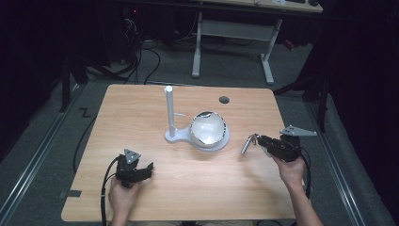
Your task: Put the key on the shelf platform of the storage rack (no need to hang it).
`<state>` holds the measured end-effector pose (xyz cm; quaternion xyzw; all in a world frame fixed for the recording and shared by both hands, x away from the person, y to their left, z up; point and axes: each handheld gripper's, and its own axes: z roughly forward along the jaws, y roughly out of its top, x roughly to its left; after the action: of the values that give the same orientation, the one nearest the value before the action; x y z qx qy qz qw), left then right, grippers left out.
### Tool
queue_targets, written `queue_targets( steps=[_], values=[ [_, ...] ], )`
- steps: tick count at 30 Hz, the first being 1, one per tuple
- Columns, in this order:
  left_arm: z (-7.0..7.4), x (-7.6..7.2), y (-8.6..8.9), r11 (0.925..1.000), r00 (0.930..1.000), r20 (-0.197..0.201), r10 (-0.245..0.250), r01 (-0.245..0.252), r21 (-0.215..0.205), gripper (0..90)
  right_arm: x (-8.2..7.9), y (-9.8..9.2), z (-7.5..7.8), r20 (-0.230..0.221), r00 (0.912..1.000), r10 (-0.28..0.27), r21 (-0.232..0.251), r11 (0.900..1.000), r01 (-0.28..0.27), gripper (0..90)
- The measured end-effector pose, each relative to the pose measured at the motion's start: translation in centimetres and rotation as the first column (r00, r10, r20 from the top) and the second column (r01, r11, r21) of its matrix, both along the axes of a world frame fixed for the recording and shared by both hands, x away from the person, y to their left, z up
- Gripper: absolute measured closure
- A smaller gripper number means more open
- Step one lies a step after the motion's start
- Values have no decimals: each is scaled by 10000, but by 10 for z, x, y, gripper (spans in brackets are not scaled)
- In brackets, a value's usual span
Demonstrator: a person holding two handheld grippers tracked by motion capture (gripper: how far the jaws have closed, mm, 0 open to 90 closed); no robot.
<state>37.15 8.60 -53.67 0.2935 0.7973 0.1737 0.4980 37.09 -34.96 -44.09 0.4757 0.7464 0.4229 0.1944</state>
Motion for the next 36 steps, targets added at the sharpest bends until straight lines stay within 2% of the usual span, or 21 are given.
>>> queue_targets(
  steps=[8,17,36],
  values=[
    [0,0,0,10000,10000,-5,8,-8,-10,241,-6,7,5,144,9995,285,-7,9996,-285,766],
    [0,0,0,10000,10000,-1,2,-2,-7,241,-11,18,19,340,9968,727,-23,9974,-727,766],
    [0,0,0,10000,10000,-15,14,-14,-42,241,-5,45,46,645,9856,1563,40,9876,-1569,766]
  ],
)
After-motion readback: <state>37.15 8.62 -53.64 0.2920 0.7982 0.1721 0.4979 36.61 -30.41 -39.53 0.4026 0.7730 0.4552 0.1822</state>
